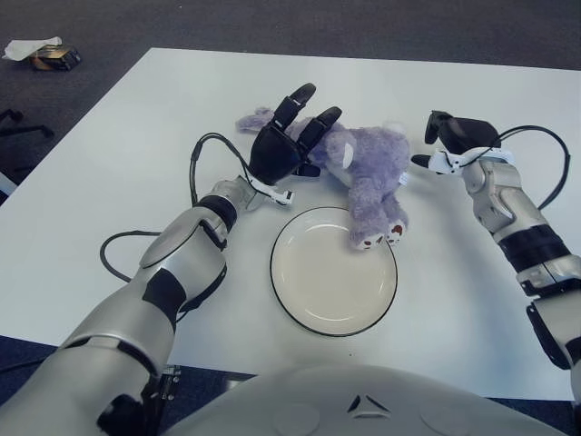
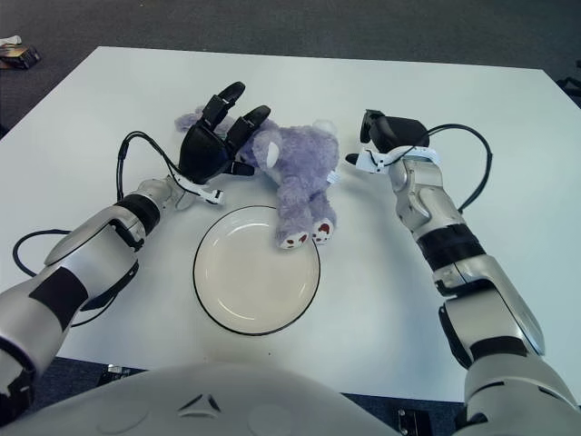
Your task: Put the doll into the plate.
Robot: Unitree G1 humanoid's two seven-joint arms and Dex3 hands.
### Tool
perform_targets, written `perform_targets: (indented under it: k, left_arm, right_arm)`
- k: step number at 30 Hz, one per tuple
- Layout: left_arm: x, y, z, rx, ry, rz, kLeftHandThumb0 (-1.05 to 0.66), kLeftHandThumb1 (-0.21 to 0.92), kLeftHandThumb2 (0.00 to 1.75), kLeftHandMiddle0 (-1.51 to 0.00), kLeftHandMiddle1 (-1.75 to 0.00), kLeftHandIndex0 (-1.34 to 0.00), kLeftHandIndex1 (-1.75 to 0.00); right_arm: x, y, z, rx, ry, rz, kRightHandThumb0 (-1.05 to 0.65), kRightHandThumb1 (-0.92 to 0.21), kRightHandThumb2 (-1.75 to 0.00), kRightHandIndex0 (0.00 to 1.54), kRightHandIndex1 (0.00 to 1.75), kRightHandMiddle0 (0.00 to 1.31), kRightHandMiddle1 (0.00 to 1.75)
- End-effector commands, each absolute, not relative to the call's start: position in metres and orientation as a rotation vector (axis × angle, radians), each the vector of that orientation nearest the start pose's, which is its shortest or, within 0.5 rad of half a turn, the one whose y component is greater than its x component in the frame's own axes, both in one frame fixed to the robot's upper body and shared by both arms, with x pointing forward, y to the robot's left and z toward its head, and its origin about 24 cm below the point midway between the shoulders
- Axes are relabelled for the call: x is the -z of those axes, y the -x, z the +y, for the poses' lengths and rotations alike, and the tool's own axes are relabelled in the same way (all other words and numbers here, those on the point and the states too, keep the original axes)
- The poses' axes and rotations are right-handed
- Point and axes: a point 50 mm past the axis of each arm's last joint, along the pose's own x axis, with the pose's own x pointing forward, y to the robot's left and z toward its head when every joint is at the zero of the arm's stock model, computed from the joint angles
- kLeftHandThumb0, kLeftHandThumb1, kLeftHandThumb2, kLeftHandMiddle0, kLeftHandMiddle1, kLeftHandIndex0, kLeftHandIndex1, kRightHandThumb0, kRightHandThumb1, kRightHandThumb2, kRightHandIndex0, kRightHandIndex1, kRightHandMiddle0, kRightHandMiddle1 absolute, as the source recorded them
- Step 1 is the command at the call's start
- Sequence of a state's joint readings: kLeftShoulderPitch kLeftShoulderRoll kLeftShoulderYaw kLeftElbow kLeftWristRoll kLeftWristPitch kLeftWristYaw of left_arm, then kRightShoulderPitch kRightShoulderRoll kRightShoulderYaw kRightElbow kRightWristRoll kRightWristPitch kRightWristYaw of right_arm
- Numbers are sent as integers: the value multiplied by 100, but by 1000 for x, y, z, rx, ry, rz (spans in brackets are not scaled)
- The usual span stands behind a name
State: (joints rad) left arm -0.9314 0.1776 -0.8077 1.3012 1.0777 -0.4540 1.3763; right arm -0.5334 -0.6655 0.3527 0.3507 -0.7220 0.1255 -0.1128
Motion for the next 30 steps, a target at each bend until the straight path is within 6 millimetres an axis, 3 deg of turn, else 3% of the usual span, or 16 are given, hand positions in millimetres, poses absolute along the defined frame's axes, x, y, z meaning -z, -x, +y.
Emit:
perform_targets:
  k: [1,12,19,25,30]
  left_arm:
    - [-74,-341,83,69,-1253,-1137,-57,57,80,-5,-60,0,-78]
    - [-73,-348,82,189,-1316,-1010,-66,53,76,-7,-76,0,-92]
    - [-74,-360,81,333,-1404,-826,-74,54,71,-8,-86,0,-94]
    - [-76,-366,79,387,-1444,-723,-80,57,66,-2,-76,0,-82]
    - [-78,-369,78,427,-1473,-664,-86,63,56,0,-59,0,-72]
  right_arm:
    - [-137,-337,-232,120,1515,-225,-36,-84,-63,32,175,24,175]
    - [-144,-328,-240,184,1484,-253,-35,-88,-56,26,175,22,175]
    - [-151,-321,-249,232,1472,-225,-35,-89,-55,21,175,21,175]
    - [-154,-316,-255,252,1466,-205,-35,-89,-56,17,174,22,175]
    - [-154,-312,-256,261,1453,-200,-36,-88,-56,16,171,22,175]
